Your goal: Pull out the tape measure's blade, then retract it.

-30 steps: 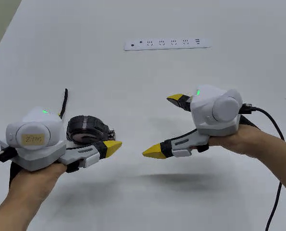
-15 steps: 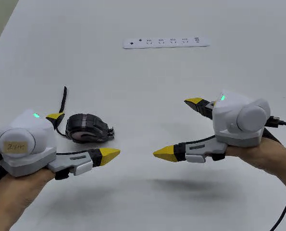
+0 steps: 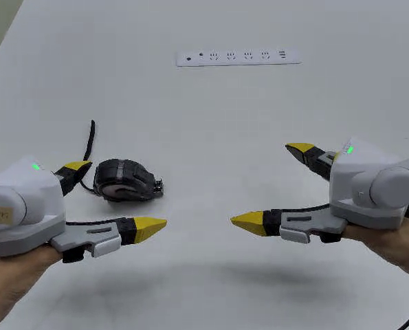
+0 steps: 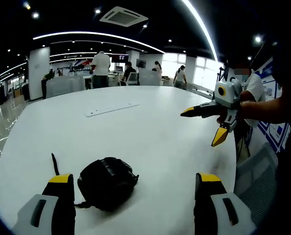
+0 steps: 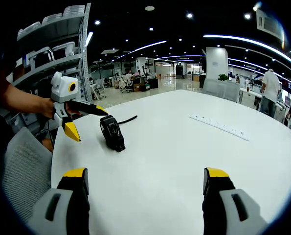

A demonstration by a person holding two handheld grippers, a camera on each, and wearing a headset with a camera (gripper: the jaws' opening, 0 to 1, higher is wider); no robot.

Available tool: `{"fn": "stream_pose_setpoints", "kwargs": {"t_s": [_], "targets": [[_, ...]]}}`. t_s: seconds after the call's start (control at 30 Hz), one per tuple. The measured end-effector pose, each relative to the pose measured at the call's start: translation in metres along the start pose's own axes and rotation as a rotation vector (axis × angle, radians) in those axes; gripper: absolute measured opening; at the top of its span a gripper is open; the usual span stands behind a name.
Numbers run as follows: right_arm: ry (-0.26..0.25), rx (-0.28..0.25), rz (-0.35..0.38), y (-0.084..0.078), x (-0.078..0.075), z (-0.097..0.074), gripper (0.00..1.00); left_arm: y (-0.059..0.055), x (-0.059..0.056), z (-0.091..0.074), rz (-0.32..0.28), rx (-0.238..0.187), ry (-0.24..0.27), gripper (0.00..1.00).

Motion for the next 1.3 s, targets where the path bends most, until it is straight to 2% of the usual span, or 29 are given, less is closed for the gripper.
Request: {"fn": "stream_pose_setpoints", "kwargs": {"t_s": [0.3, 0.67, 1.03, 1.3], "targets": [[-0.043, -0.012, 0.016, -0.003, 0.002, -0.012, 1.0, 0.0, 0.002, -0.006, -0.019, -0.012, -0.004, 1.0], [-0.048, -0.019, 0.041, -0.005, 0.005, -0.019, 1.0, -0.002, -0.002, -0.01, -0.014, -0.004, -0.019, 1.0], [-0.048, -0.014, 0.042, -0.005, 0.006, -0.021, 1.0, 0.003, 0.009, -0.019, -0.015, -0.019, 0.032, 1.0], [-0.042, -0.006, 0.04, -0.006, 0.006, -0.023, 1.0, -0.001, 0.014, -0.024, -0.023, -0.012, 0.053, 1.0]]}}
Point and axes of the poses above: the centre of the closed fingertips' face, and the gripper's own axes: z roughly forward along the fingers, x roughly to its left, y roughly out of its top, the point moved 4 cm from there along -z, roughly backward along the fingers, and after that the axes turned 4 degrees about y, right-handed, at the moved point
